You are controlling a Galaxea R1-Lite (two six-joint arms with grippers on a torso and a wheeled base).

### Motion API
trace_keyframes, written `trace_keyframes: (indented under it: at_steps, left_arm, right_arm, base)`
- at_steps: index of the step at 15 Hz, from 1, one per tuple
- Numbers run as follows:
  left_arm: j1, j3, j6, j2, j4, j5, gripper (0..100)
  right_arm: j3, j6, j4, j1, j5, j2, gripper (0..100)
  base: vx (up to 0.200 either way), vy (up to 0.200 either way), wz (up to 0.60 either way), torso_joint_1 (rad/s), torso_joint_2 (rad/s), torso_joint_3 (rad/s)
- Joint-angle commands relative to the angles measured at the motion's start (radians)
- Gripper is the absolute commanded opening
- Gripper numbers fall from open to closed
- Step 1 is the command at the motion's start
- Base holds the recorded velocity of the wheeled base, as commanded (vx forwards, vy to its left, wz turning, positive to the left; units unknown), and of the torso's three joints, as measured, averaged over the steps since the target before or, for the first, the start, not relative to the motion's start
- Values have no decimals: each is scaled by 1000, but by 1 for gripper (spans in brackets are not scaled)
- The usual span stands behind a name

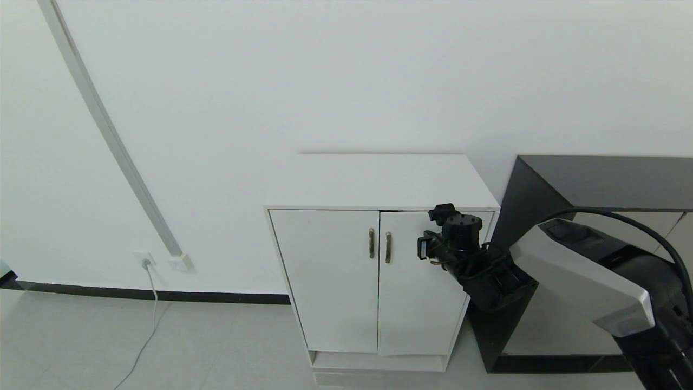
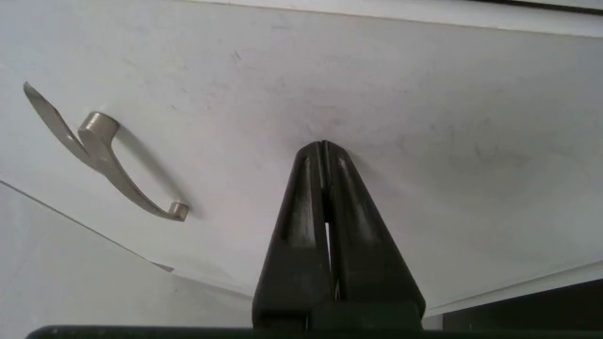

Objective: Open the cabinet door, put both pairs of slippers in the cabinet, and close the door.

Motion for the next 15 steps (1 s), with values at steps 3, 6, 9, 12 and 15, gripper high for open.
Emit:
trace_keyframes:
  at_steps: [3, 6, 9, 12, 15]
  left_arm:
    - [0, 0, 0, 1, 0, 1, 0]
    - [0, 0, 0, 1, 0, -1, 0]
    - [0, 0, 0, 1, 0, 1, 0]
    - [0, 0, 0, 1, 0, 1, 0]
    - [0, 0, 0, 1, 0, 1, 0]
  right_arm:
    - [-11, 0, 1, -3, 0, 5, 0]
    - [-28, 0, 13, -9, 0, 13, 0]
    - [-32, 0, 14, -9, 0, 15, 0]
    - [-40, 0, 16, -9, 0, 16, 0]
    - [-55, 0, 16, -10, 0, 25, 0]
  base:
    - [0, 0, 0, 0, 0, 0]
    - [0, 0, 0, 0, 0, 0]
    - [0, 0, 0, 0, 0, 0]
    - [0, 0, 0, 0, 0, 0]
    - [0, 0, 0, 0, 0, 0]
